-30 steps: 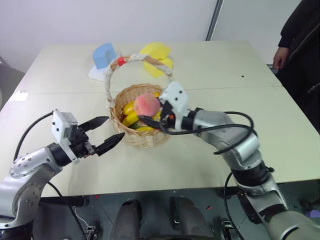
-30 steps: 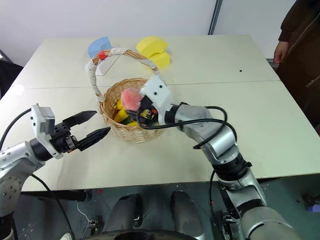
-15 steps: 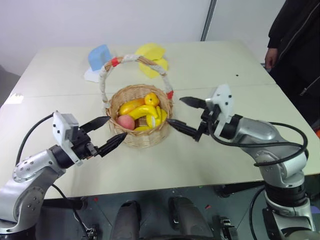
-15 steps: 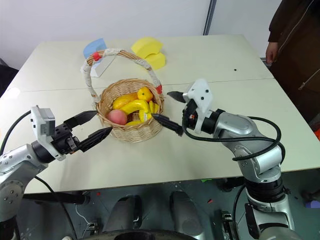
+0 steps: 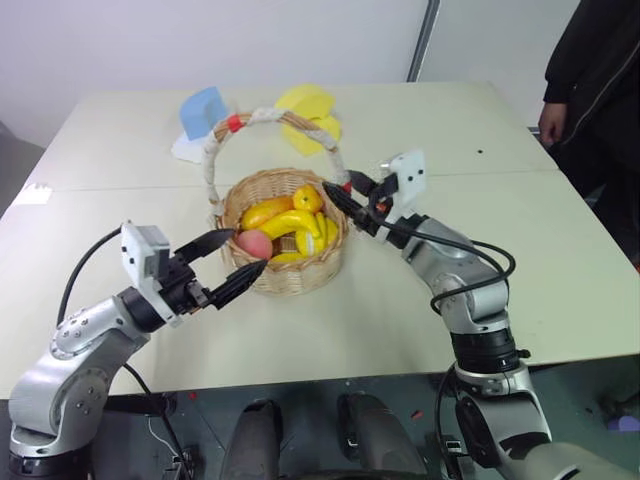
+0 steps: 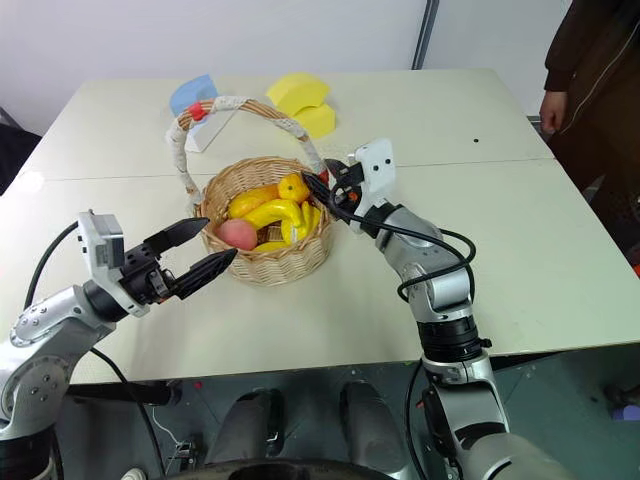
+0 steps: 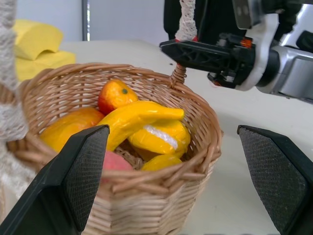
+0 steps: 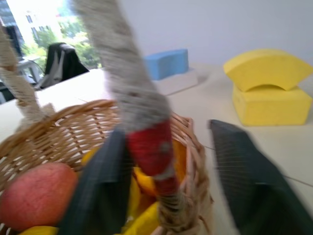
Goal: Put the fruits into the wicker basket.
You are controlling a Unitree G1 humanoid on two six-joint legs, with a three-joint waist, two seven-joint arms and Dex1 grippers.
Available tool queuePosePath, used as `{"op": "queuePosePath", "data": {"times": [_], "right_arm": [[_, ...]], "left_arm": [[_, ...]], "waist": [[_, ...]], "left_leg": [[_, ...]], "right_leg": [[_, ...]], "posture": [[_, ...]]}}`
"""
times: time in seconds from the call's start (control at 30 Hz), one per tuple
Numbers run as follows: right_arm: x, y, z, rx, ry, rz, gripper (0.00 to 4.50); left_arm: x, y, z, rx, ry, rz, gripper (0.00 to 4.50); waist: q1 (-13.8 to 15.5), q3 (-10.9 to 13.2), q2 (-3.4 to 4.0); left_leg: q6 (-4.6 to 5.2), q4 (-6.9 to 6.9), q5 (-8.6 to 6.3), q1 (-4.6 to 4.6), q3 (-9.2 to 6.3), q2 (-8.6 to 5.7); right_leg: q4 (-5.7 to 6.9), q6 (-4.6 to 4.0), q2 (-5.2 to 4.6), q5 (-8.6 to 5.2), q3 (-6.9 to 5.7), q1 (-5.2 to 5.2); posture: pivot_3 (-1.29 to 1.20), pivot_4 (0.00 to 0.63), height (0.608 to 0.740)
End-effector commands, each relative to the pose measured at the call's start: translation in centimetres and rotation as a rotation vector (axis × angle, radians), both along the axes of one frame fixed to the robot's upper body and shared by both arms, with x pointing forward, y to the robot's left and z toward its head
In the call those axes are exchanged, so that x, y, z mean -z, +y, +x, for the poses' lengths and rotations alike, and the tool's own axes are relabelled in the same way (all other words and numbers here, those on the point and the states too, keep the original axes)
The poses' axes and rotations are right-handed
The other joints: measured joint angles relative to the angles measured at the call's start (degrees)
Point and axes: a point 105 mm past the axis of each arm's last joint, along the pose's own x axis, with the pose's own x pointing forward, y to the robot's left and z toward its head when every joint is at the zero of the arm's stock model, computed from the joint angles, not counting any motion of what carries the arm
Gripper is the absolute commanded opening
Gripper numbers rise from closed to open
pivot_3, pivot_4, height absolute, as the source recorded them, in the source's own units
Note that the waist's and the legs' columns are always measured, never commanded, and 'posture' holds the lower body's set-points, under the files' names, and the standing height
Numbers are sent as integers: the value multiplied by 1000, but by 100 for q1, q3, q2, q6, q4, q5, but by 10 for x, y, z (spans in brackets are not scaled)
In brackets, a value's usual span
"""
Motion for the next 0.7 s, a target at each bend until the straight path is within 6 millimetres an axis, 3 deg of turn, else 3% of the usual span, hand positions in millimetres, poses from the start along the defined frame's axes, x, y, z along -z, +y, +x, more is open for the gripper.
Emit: {"op": "queuePosePath", "data": {"times": [0.03,0.07,0.2,0.3,0.43,0.57,0.7], "right_arm": [[-24,-2,-9,-22,-113,38,512],[-26,-3,-11,-19,-130,31,33],[-33,-23,-15,50,-213,-45,10],[-43,-66,-12,198,-255,-79,10],[-57,-158,-5,546,-284,-130,10],[-52,-210,2,785,-257,-158,10],[-43,-237,11,924,-213,-136,10]], "left_arm": [[-10,-7,-5,8,-63,4,4500],[-10,-8,-4,9,-64,3,4500],[-12,-11,-2,17,-70,-3,4500],[-13,-15,-1,41,-72,-7,4500],[-13,-25,5,89,-73,-17,4500],[-16,-35,14,131,-88,-28,4500],[-19,-44,20,160,-106,-36,4500]], "waist": [[1,0,0],[0,0,0],[2,2,4],[35,3,4],[60,6,7],[25,6,8],[-67,11,17]], "left_leg": [[0,0,0,0,-1,0],[0,0,0,0,-1,0],[0,0,0,3,-1,0],[0,0,0,-1,-1,-2],[0,4,0,-2,2,-10],[0,6,0,-1,3,-12],[4,0,-2,8,3,-7]], "right_leg": [[1,0,0,0,0,0],[1,-1,1,0,-1,0],[1,-1,1,0,0,0],[-2,1,-1,-2,0,0],[-6,0,-8,-2,1,1],[-8,0,-6,-2,3,4],[-1,1,7,0,14,4]], "posture": [[0,150,740],[0,150,740],[0,150,740],[0,150,740],[0,150,740],[0,150,740],[0,150,740]]}}
